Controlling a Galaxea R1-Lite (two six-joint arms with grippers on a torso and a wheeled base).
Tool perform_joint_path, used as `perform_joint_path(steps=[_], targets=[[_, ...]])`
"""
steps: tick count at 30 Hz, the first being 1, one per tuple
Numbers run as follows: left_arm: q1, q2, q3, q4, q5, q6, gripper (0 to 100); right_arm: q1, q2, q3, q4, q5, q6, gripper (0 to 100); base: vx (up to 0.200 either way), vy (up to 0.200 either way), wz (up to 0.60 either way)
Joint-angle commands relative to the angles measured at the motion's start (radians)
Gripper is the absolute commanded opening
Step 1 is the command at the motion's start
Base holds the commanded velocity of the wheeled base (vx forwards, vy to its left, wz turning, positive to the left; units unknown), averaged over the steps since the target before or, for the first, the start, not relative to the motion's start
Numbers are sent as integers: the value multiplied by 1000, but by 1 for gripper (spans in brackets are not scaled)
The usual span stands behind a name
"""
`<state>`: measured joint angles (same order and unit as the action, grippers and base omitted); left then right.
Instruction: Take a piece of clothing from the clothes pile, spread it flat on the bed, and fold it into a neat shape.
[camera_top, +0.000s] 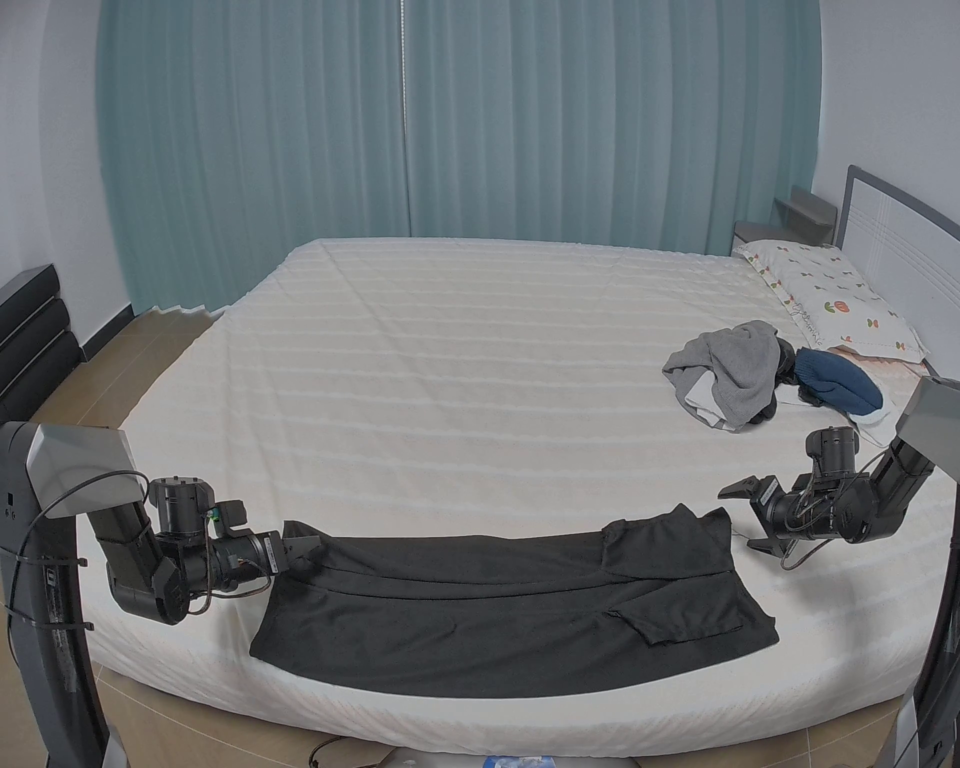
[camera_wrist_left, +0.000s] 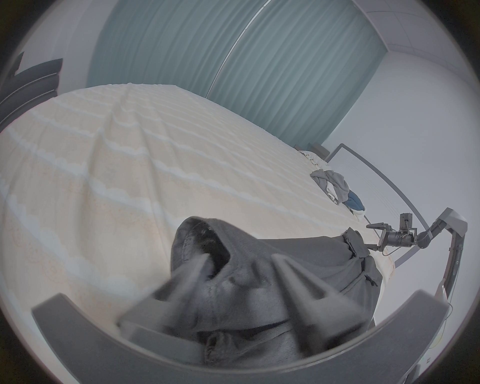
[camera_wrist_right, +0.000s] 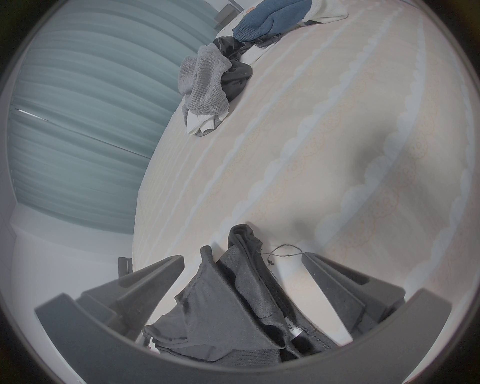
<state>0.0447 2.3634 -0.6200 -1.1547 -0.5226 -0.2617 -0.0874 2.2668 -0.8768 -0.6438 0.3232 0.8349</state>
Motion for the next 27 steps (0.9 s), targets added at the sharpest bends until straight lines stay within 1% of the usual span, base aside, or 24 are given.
perform_joint_path(steps=[1, 6, 10, 16, 20, 23, 27], targets=[[12, 5, 19, -8, -1, 6, 0, -2, -3, 1, 0, 0, 0, 100, 0, 0, 0], [21, -4, 39, -13, -1, 7, 0, -2, -4, 1, 0, 0, 0, 100, 0, 0, 0], [24, -58, 71, -11, 1, 1, 0, 0, -10, 2, 0, -1, 1, 100, 0, 0, 0], [20, -102, 82, 3, 3, -10, 0, 0, -38, 19, 0, -1, 1, 100, 0, 0, 0], [17, -125, 82, 4, 3, -50, 0, 5, -67, 36, 1, -1, 1, 100, 0, 0, 0], [14, -164, 80, 7, 3, -113, 0, 31, -99, 62, 1, -12, 1, 100, 0, 0, 0], [9, -211, 66, 66, 10, -145, 0, 55, -153, 94, 12, -13, 6, 100, 0, 0, 0]])
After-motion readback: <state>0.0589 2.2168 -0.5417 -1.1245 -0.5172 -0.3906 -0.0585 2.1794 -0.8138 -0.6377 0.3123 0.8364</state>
